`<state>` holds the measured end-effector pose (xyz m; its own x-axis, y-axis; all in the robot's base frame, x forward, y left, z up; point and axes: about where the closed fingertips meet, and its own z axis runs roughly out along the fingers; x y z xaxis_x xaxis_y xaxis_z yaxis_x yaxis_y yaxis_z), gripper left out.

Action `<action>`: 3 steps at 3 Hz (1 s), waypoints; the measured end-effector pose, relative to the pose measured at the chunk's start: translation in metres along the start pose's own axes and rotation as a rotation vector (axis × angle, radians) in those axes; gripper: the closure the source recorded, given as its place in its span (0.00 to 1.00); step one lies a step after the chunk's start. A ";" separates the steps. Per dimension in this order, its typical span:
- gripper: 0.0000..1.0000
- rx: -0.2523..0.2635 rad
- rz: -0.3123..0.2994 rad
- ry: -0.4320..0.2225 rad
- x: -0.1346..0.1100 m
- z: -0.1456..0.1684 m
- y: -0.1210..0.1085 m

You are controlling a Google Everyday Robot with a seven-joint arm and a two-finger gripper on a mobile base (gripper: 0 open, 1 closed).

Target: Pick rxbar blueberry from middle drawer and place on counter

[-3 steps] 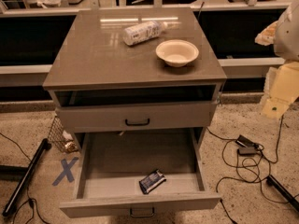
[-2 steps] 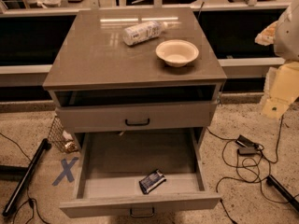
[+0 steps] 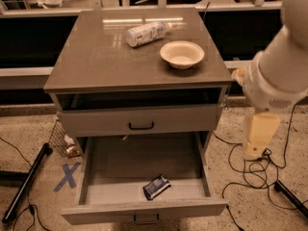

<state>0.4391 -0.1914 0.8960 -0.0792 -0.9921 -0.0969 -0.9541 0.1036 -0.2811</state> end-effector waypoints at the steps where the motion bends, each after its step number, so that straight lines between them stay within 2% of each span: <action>1: 0.00 0.001 -0.110 -0.007 -0.009 0.031 0.012; 2: 0.00 -0.037 -0.154 -0.016 -0.013 0.035 0.016; 3: 0.00 -0.076 -0.368 0.009 -0.031 0.065 0.035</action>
Offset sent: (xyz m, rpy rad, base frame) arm -0.0067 0.0233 -0.0445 -0.0300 0.0753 0.2365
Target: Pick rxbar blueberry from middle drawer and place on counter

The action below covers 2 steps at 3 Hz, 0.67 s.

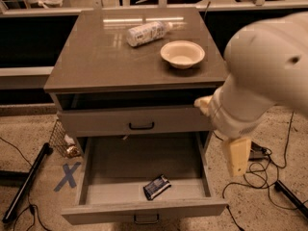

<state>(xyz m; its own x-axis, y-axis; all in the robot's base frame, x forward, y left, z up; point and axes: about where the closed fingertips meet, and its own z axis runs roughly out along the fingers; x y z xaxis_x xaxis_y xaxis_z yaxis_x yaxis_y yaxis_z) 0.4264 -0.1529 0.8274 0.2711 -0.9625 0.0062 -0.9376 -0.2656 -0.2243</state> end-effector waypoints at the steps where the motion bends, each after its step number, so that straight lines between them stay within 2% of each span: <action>1: 0.00 -0.050 -0.236 -0.034 -0.004 0.071 0.038; 2: 0.00 -0.043 -0.278 -0.030 -0.004 0.067 0.035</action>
Offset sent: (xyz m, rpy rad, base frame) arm -0.0190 -0.0017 -0.0671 -0.0287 0.0483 0.1863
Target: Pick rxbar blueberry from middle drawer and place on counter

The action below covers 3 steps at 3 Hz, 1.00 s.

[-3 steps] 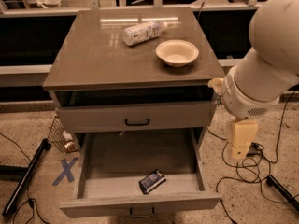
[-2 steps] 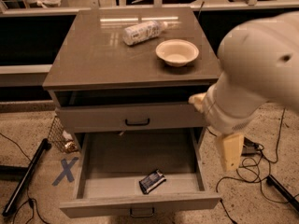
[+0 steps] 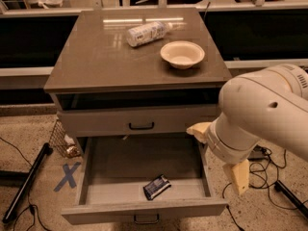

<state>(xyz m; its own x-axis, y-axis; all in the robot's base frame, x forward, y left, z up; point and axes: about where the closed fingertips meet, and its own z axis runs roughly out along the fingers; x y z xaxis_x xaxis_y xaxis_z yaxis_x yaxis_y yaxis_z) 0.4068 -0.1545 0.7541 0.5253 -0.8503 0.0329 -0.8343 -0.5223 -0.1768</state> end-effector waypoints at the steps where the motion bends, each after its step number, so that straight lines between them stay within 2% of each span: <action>1: 0.00 -0.040 -0.053 -0.017 -0.008 0.016 -0.009; 2: 0.00 -0.051 -0.116 -0.039 -0.024 0.064 -0.054; 3: 0.00 -0.074 -0.196 -0.044 -0.077 0.146 -0.123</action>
Offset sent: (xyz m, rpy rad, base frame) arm 0.1065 0.1185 -0.1204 0.0016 0.0846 0.1837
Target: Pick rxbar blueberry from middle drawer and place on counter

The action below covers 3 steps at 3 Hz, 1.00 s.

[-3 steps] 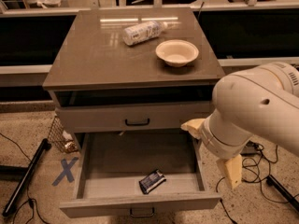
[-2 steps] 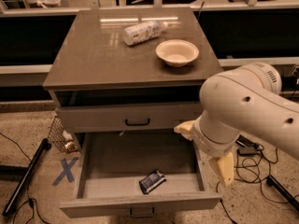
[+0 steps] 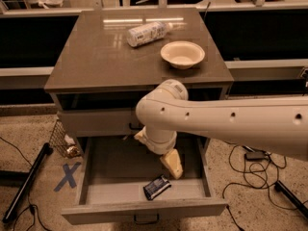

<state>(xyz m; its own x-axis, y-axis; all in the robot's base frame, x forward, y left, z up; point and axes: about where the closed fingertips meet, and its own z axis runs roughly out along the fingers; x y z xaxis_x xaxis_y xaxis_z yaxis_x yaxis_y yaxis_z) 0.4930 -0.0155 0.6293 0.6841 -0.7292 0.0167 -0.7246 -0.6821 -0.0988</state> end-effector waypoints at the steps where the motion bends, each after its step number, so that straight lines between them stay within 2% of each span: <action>1: 0.00 0.000 0.001 0.000 0.001 0.000 0.001; 2: 0.00 -0.003 0.014 -0.021 0.008 0.032 0.001; 3: 0.00 -0.015 0.020 -0.057 0.009 0.110 -0.002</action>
Offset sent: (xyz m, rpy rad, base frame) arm 0.0312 -0.0152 -0.1309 0.0617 0.0715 -0.0487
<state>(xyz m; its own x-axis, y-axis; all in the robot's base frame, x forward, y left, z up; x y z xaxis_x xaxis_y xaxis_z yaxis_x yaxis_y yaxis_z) 0.5098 -0.0148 0.5198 0.6727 -0.7387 -0.0416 -0.7391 -0.6683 -0.0838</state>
